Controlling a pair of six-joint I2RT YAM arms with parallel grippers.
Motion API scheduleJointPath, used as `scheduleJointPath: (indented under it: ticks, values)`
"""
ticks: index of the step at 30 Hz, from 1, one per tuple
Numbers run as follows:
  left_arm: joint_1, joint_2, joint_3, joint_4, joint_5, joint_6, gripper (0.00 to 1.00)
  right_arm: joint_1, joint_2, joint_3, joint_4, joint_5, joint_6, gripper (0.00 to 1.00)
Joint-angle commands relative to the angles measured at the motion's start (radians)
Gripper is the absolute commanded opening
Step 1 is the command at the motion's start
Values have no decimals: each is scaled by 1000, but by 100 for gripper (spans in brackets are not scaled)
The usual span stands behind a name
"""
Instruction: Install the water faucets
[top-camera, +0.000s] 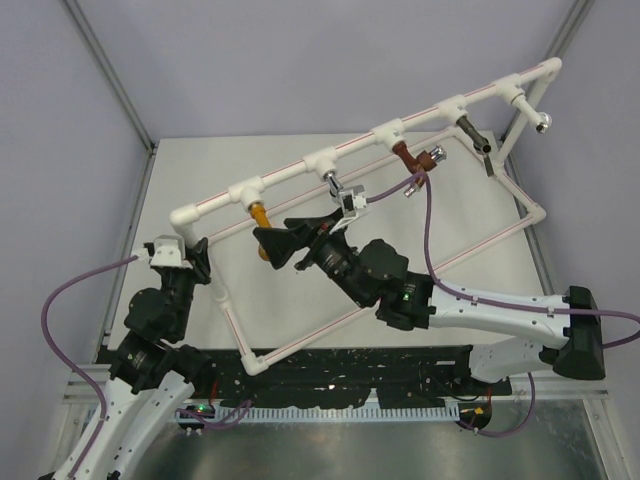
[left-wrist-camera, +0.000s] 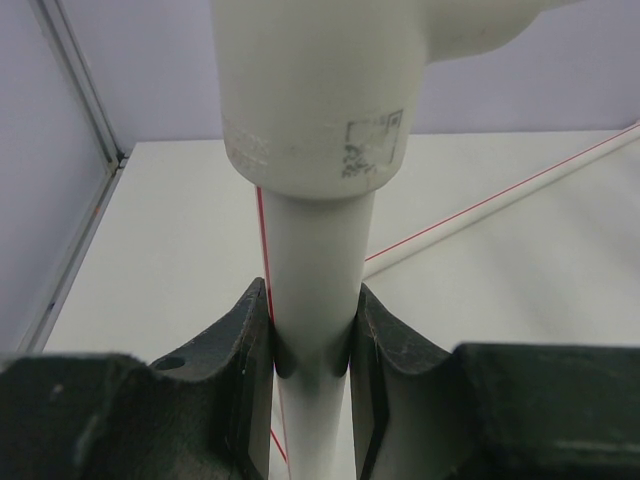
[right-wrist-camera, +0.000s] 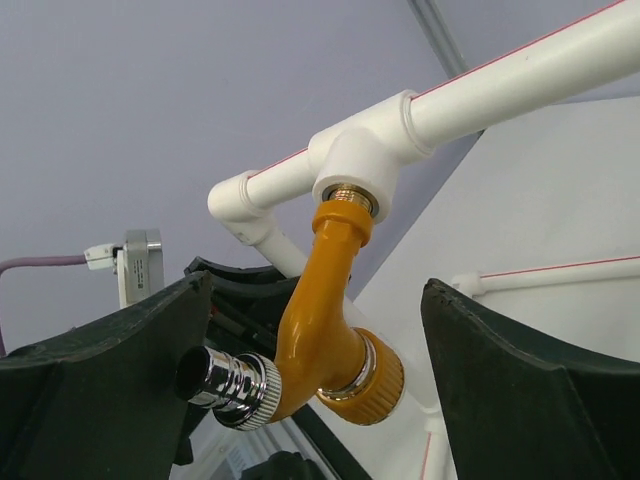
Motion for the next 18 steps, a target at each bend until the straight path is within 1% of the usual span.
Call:
scheduleJointPath:
  ticks: [1,3,4,5,7,9,10,11,12,13,14,15,18]
  values:
    - [-8,5,13,-21,39,-4,0,-18,-103,55,-58,-3,-231,90]
    - [-7,5,11,-21,41,-4,0,-17,-117,90,-124,-42,-327,90]
    - [-8,7,13,-21,41,-4,0,-15,-121,109,-185,-47,-352,90]
    - [-8,7,11,-21,42,-4,0,-6,-123,130,-201,-61,-413,91]
    - [-8,5,13,-21,41,-6,0,17,-123,142,-227,-58,-470,91]
    - [-8,11,11,-21,41,-4,0,57,-103,161,-241,-17,-520,91]
    - [-8,11,11,-21,41,-4,0,72,-80,176,-241,40,-545,91]
    - [-7,11,13,-20,41,-6,0,110,-63,184,-241,77,-606,91]
    - [-8,11,13,-20,41,-4,0,145,-28,202,-233,164,-629,91]
    - [-10,13,13,-20,41,-6,0,158,-11,207,-200,202,-684,91]
    - [-8,11,11,-20,41,-4,0,175,21,208,-180,283,-704,90]
    - [-8,10,11,-18,41,-4,0,180,35,210,-143,314,-735,89]
    - [-8,7,11,-20,39,-4,0,181,101,225,-98,423,-752,87]
